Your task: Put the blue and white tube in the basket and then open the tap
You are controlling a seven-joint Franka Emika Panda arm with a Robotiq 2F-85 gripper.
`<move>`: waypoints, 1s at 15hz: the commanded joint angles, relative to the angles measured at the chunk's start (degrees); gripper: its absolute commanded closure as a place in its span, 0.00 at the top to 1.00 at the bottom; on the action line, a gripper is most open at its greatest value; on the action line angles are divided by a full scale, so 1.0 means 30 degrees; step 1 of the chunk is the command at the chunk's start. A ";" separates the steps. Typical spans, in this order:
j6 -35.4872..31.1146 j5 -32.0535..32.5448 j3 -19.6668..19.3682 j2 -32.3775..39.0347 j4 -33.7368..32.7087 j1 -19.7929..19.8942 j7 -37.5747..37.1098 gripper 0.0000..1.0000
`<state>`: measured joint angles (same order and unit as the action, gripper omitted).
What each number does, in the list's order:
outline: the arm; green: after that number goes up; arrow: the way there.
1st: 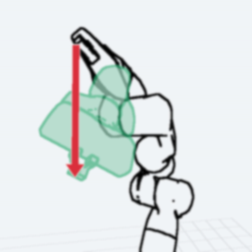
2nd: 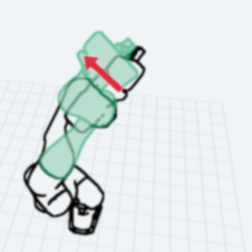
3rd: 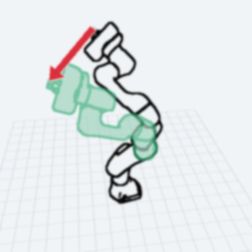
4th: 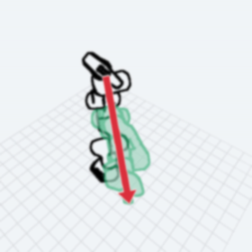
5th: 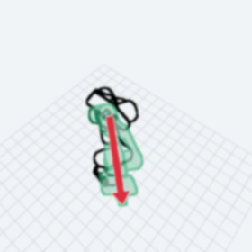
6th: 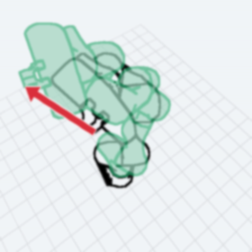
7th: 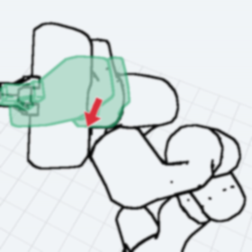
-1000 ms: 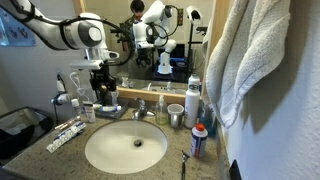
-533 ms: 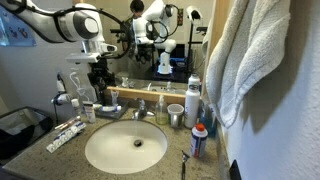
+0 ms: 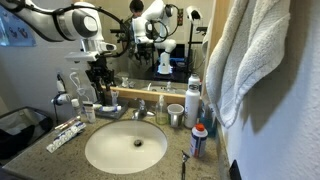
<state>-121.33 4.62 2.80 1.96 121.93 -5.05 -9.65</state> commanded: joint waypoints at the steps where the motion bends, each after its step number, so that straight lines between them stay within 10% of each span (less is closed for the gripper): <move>1: 0.1072 0.0462 0.0229 -0.0294 -0.0373 -0.0032 -0.0818 0.84; 4: 0.1441 0.0556 0.0312 -0.0256 -0.0634 -0.0068 -0.0991 1.00; 15: 0.2270 0.0648 0.0545 -0.0068 -0.1092 -0.0124 -0.1501 1.00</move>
